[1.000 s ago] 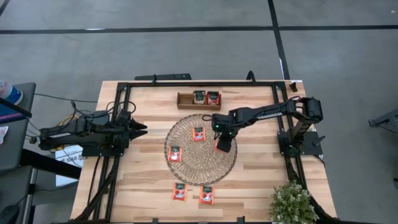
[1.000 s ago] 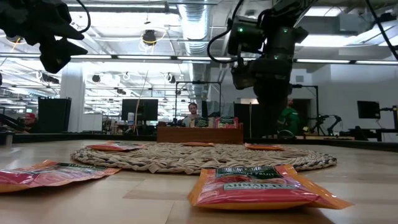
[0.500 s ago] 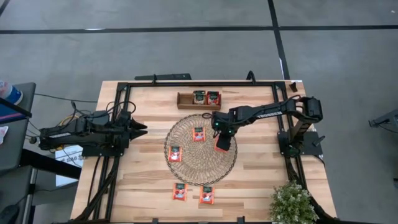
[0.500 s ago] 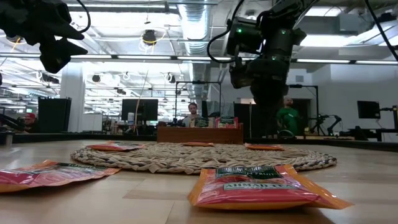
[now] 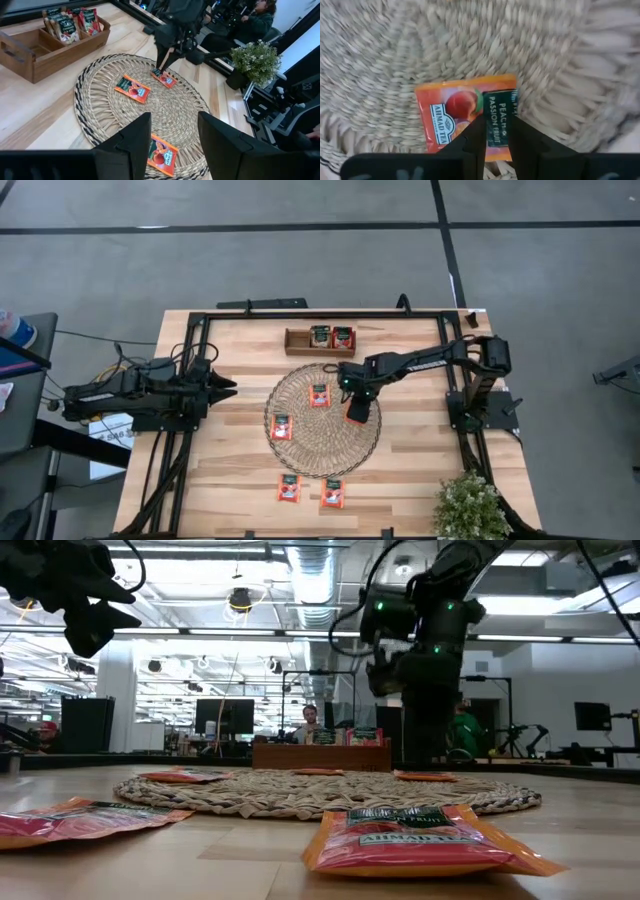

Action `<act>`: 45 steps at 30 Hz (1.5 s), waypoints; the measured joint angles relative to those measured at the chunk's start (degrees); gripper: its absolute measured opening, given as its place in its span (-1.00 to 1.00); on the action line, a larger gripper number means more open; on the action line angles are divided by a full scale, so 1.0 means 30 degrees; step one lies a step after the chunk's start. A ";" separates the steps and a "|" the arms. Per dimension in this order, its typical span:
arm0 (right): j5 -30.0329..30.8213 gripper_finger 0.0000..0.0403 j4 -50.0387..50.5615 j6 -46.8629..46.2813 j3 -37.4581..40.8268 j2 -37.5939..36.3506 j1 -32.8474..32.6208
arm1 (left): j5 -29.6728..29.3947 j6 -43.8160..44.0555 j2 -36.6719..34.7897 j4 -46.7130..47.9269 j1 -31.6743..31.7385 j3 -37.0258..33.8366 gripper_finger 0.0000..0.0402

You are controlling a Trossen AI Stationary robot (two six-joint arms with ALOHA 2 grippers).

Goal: Pick & Place Tea
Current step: Put the orange tea bag into the left section of the wooden organizer

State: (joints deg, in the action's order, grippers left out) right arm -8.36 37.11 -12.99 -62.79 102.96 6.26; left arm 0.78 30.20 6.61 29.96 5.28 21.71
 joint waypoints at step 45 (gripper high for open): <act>-0.0147 -1.00 0.0785 -0.0233 -0.0903 0.1427 0.0087 | 0.0027 -0.0204 0.0007 -0.0022 0.0000 0.0000 -0.23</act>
State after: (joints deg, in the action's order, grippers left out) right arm -8.80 39.47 -13.69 -65.50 107.24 6.52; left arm 0.86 29.58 6.63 29.89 5.28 21.71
